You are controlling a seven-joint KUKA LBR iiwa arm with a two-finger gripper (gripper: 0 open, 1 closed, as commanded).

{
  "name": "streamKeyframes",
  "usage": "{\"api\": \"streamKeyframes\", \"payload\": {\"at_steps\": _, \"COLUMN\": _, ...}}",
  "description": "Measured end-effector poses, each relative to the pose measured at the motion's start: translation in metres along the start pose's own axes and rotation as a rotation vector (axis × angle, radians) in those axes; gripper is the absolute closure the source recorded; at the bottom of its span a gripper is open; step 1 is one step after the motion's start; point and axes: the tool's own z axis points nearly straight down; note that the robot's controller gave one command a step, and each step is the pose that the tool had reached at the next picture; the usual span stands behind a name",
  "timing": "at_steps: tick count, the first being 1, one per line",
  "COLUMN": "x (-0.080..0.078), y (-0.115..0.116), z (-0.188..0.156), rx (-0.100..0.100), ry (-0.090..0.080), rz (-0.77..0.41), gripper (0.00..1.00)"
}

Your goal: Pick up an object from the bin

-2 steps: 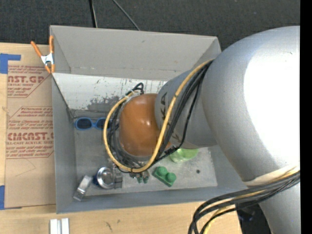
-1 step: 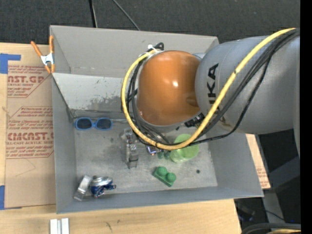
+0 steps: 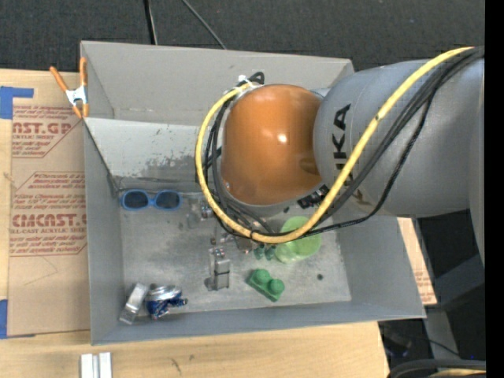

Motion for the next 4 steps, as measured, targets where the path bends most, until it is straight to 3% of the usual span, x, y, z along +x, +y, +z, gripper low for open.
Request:
{"api": "streamKeyframes", "payload": {"at_steps": 1, "x": 0.002, "y": 0.026, "z": 0.122, "rx": 0.002, "ry": 0.008, "rz": 0.347, "gripper": 0.00}}
{"api": "streamKeyframes", "payload": {"at_steps": 2, "x": -0.006, "y": 0.063, "z": 0.146, "rx": 0.001, "ry": 0.002, "rz": 0.224, "gripper": 0.00}}
{"api": "streamKeyframes", "payload": {"at_steps": 3, "x": -0.008, "y": 0.063, "z": 0.144, "rx": -0.001, "ry": -0.003, "rz": 0.227, "gripper": 1.00}}
{"api": "streamKeyframes", "payload": {"at_steps": 4, "x": -0.018, "y": 0.057, "z": -0.049, "rx": -0.003, "ry": -0.008, "rz": 0.216, "gripper": 1.00}}
